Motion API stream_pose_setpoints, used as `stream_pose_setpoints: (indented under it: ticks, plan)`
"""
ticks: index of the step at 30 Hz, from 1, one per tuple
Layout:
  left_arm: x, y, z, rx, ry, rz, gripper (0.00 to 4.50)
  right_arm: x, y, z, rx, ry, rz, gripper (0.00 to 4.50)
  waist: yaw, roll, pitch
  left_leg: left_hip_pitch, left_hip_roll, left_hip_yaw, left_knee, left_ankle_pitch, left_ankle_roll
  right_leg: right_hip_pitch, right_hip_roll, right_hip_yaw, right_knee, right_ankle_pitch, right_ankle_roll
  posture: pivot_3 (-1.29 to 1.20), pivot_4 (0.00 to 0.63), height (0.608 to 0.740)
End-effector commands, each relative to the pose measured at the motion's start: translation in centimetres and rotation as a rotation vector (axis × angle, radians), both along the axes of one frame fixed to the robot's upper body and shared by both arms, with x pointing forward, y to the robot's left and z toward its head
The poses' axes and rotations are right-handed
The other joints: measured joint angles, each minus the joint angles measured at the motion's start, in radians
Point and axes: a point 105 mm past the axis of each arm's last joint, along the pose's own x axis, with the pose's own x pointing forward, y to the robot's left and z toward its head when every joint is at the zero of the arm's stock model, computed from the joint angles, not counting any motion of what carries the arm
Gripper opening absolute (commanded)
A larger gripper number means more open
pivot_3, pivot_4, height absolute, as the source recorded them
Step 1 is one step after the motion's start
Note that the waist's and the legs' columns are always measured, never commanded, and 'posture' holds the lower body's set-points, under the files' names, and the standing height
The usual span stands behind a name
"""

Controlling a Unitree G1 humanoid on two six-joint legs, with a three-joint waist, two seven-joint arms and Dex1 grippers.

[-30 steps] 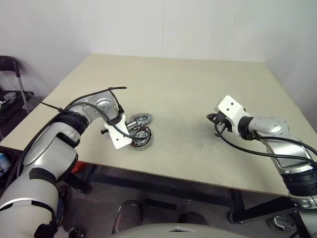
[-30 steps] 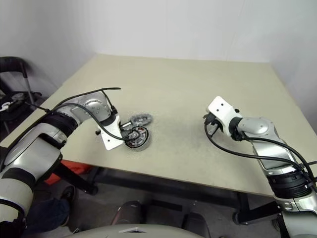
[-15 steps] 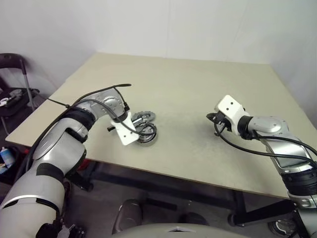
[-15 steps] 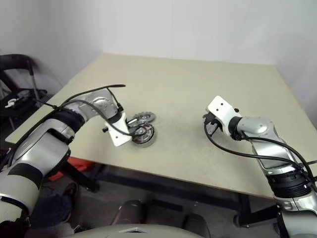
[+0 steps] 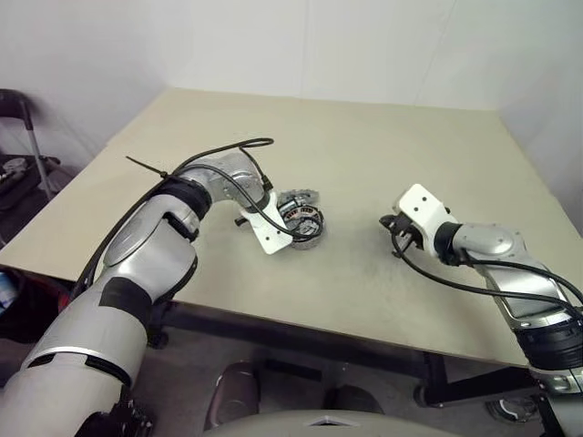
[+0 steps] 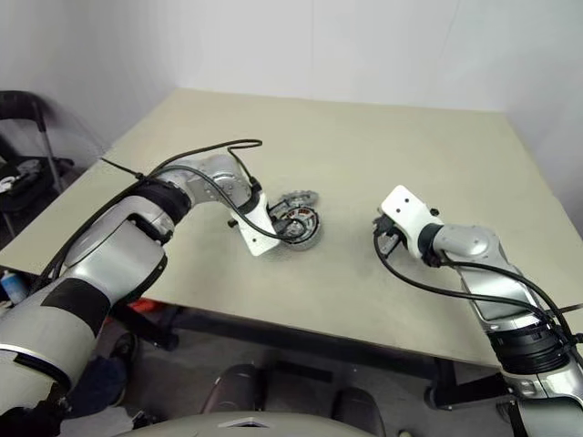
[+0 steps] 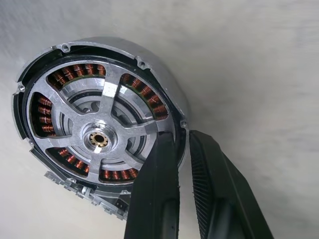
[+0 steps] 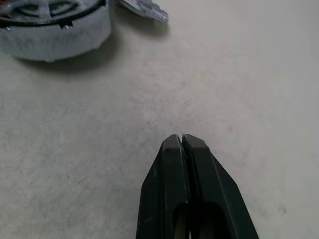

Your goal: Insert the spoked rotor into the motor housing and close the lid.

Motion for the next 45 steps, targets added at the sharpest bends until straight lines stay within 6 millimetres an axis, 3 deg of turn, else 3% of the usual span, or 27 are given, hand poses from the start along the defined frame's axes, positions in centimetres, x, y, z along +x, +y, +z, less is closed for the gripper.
stream_pose_setpoints:
  ticks: [1,11,21,27,28,33,38,42,45]
  plan:
    - [0.3,-2.3,2.0,-0.054,-0.073,-0.057,0.08,-0.1,-0.3,1.8,-0.005,-0.082,-0.021,0.00,-0.002,0.000,0.000,0.000,0.000,0.000,0.001,-0.001,0.001,0.000,0.000,0.000,0.000,0.000,0.000,0.00,0.000,0.740]
    - [-0.7,-5.8,1.3,-0.089,-0.099,-0.146,0.08,-1.5,-0.9,1.5,-0.003,-0.091,-0.081,0.00,-0.004,-0.001,0.001,0.003,0.000,0.000,0.004,0.001,-0.001,0.005,-0.001,0.001,0.000,-0.002,-0.002,0.00,0.000,0.740]
    - [-0.7,-6.0,-0.3,-0.053,-0.100,-0.136,0.08,-2.3,-0.8,1.5,0.007,-0.096,-0.110,0.00,-0.006,-0.001,0.001,0.004,-0.001,0.000,0.004,0.000,0.000,0.006,-0.002,0.001,0.000,-0.002,-0.001,0.00,0.000,0.740]
    - [-0.6,-6.0,-0.5,-0.067,-0.084,-0.104,2.06,-2.3,-0.8,1.6,0.012,-0.098,-0.118,0.00,-0.009,-0.001,0.001,0.011,-0.001,-0.001,0.004,-0.002,0.003,0.013,-0.002,0.001,-0.001,-0.002,-0.001,0.00,0.000,0.740]
    - [-0.6,-5.8,-0.4,-0.069,-0.080,-0.096,2.37,-2.2,-0.8,1.6,0.010,-0.097,-0.119,0.00,-0.010,-0.001,0.001,0.011,-0.001,-0.001,0.004,-0.002,0.003,0.013,-0.002,0.001,-0.001,-0.002,-0.001,0.00,0.000,0.740]
    - [0.4,-4.5,1.0,-0.095,-0.108,-0.071,2.37,-1.6,-0.6,1.6,0.010,-0.104,-0.112,0.00,-0.011,-0.001,0.001,0.010,-0.001,-0.001,0.004,-0.002,0.003,0.012,-0.002,0.001,-0.001,-0.002,-0.001,0.00,0.000,0.740]
    - [1.0,-1.5,2.3,-0.154,-0.077,-0.005,2.37,-1.1,-0.3,1.9,-0.027,-0.128,-0.063,0.00,-0.010,-0.001,0.001,0.010,0.000,-0.001,0.004,-0.002,0.003,0.012,-0.002,0.000,-0.001,-0.002,-0.001,0.00,0.000,0.740]
    - [0.9,1.6,2.6,-0.234,0.027,0.099,2.37,-1.9,1.7,1.1,-0.090,-0.053,0.146,0.00,-0.011,-0.001,0.001,0.010,-0.001,0.000,0.003,-0.002,0.003,0.012,-0.002,0.001,-0.002,-0.002,-0.001,0.00,0.000,0.740]
    - [0.6,2.7,2.1,-0.331,0.125,0.200,2.37,-1.3,1.9,0.8,-0.174,-0.046,0.223,0.00,-0.010,-0.001,0.001,0.011,0.000,0.000,0.003,-0.002,0.003,0.012,-0.002,0.001,-0.002,-0.002,-0.002,0.00,0.000,0.740]
